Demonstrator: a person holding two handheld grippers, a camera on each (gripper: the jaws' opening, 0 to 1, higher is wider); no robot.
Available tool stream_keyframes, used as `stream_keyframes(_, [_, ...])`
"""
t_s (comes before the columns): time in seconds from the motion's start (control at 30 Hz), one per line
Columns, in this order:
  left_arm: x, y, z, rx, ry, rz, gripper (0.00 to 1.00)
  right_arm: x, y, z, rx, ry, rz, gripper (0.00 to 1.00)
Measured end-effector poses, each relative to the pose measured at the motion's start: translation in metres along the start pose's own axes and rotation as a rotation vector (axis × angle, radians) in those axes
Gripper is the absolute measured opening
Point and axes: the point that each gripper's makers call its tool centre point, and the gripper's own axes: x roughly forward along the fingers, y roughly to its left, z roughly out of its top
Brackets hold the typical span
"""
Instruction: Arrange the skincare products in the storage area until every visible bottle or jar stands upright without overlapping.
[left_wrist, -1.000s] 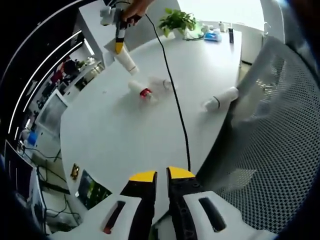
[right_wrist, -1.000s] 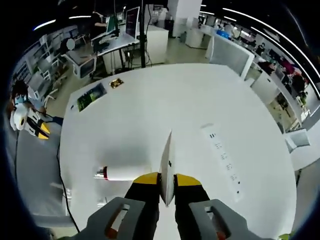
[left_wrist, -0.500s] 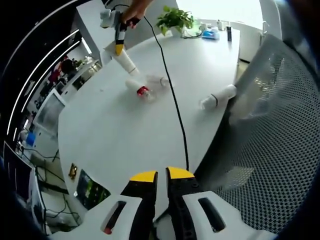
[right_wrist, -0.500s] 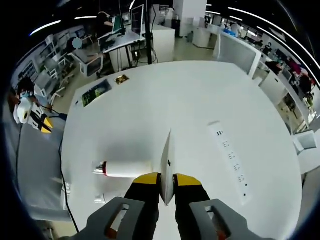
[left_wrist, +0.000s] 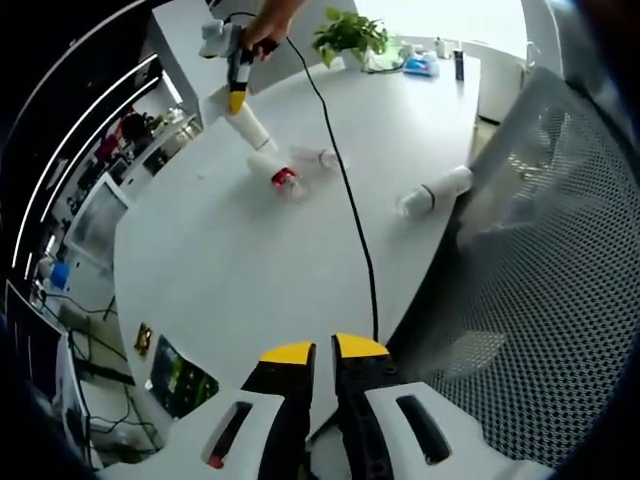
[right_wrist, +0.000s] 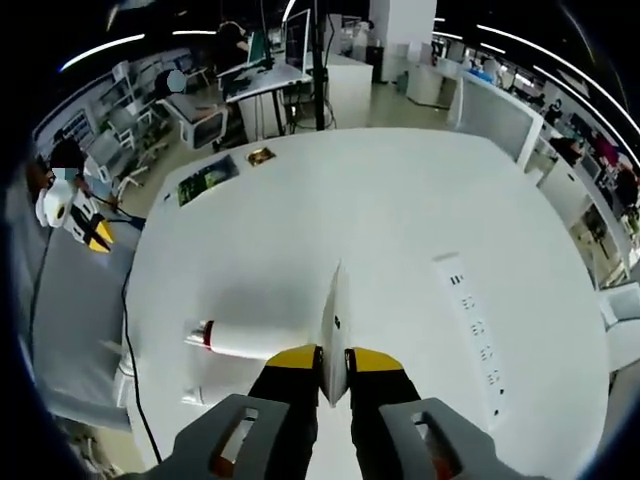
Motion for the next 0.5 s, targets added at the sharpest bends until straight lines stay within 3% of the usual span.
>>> stream_keyframes(0.07, [0.0,0.001,0.0,-0.002,0.0,0.003,0.06,0.003,0.005,0.003,0.014,-0.042,0.034,0.03])
stream_keyframes(0.1, [0.0,0.001,0.0,-0.004,-0.001,0.007,0.06,0.003,0.008,0.011,0.005,-0.097,0.051,0.03])
stream_keyframes(0.33, [0.0,0.001,0.0,-0.004,0.001,0.006,0.06,0.002,0.007,0.004,-0.067,-0.044,0.071,0.04])
stream_keyframes(0.4, [0.0,0.001,0.0,-0.003,0.004,0.002,0.06,-0.001,0.002,-0.001,-0.034,-0.002,0.062,0.04])
stream_keyframes(0.5, [0.0,0.0,0.0,0.0,0.004,0.002,0.06,-0.002,-0.001,-0.003,-0.048,-0.005,0.059,0.04])
